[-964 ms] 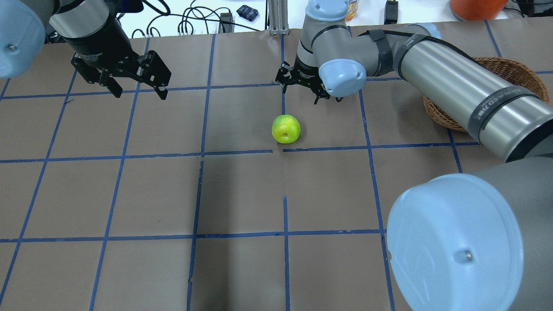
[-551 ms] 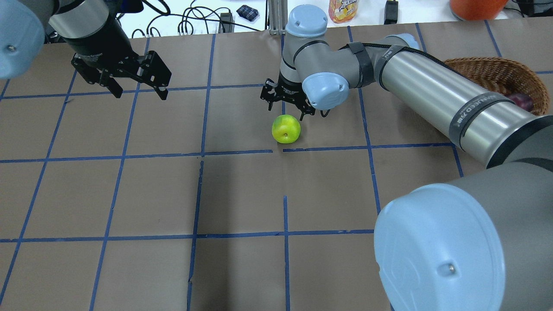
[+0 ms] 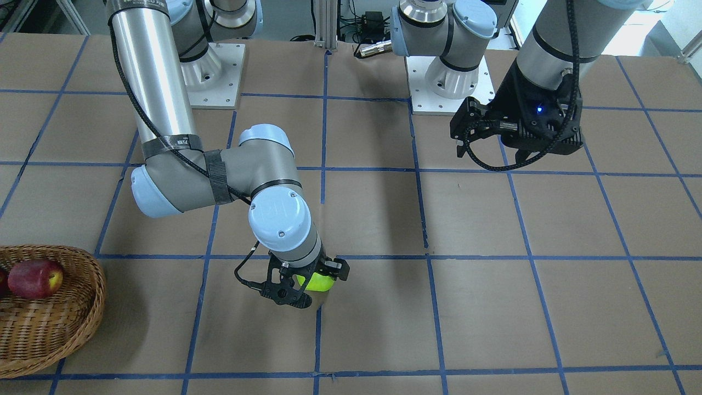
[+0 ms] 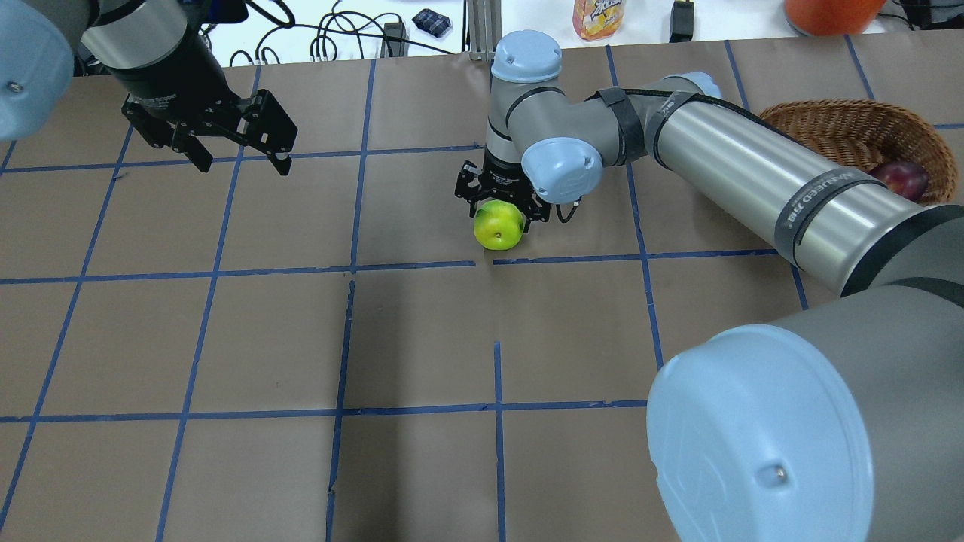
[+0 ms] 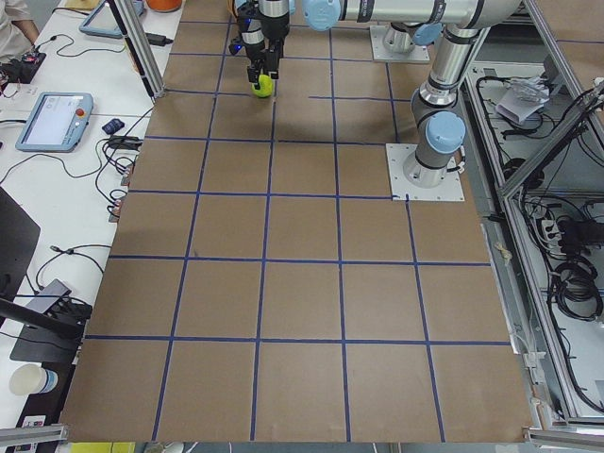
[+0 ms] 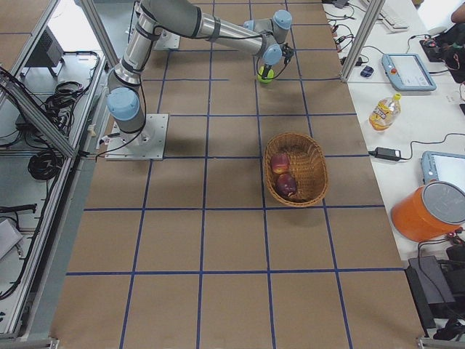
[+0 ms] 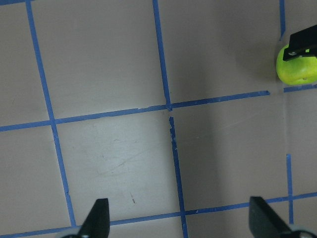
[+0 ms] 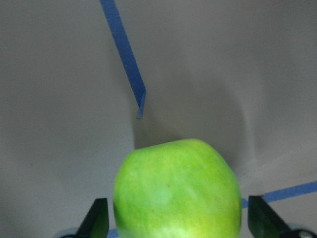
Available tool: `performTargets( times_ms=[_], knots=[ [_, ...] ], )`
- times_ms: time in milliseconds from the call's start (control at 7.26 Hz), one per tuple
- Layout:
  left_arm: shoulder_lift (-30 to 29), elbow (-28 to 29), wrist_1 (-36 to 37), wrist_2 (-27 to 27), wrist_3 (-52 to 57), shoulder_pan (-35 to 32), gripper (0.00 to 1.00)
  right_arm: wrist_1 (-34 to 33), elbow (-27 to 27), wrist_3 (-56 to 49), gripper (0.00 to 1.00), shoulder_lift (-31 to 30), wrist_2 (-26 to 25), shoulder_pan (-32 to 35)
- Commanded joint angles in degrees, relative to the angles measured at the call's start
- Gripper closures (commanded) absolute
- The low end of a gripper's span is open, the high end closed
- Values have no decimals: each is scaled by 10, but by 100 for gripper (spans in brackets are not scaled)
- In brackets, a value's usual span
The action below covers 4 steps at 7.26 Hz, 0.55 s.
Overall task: Put all apples into basket
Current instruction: 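Close the right gripper on the green apple and lift it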
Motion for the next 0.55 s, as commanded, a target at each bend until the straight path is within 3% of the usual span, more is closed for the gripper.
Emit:
performTargets(
  times_ms=[0, 413],
  knots=[
    [0, 0, 0, -1, 0, 0, 0, 1, 0, -13, 100, 2, 0, 0],
    [-1, 0, 0, -1, -1, 0, 0, 24, -25, -42, 100, -37, -33, -21]
  ],
)
